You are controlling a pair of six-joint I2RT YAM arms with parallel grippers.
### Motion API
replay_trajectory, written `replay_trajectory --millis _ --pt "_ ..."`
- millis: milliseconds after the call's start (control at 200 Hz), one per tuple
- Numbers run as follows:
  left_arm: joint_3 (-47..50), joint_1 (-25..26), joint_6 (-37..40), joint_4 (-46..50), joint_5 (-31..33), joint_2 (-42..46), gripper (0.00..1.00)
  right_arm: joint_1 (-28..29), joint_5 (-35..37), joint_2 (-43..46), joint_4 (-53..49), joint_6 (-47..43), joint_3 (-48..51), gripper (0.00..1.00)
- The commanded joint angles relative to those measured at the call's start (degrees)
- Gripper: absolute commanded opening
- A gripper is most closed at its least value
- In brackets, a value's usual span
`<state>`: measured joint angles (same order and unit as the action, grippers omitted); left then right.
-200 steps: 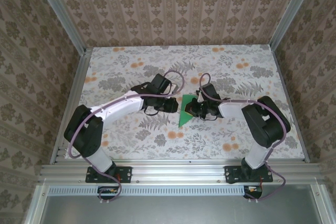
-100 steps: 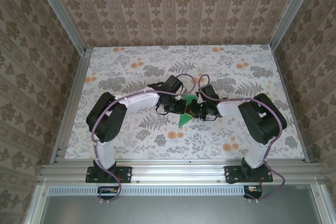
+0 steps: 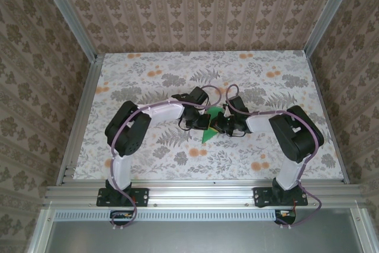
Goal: Fold a paper plane with a square sheet of paper (pick it up from the middle)
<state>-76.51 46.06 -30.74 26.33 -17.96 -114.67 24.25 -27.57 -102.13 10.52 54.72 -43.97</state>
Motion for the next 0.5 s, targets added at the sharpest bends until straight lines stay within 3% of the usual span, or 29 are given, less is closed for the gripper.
replay_trajectory --millis 0,495 --pt "-1.3 0.1 -1.4 2.1 1.2 -1.1 0.0 -0.4 -1.9 0.8 2.5 2.0 0.8 0.08" --pt "0.3 0.0 -2.4 3.4 4.1 -2.6 0.0 -2.6 -0.2 11.1 0.3 -0.4 6.3 0.13"
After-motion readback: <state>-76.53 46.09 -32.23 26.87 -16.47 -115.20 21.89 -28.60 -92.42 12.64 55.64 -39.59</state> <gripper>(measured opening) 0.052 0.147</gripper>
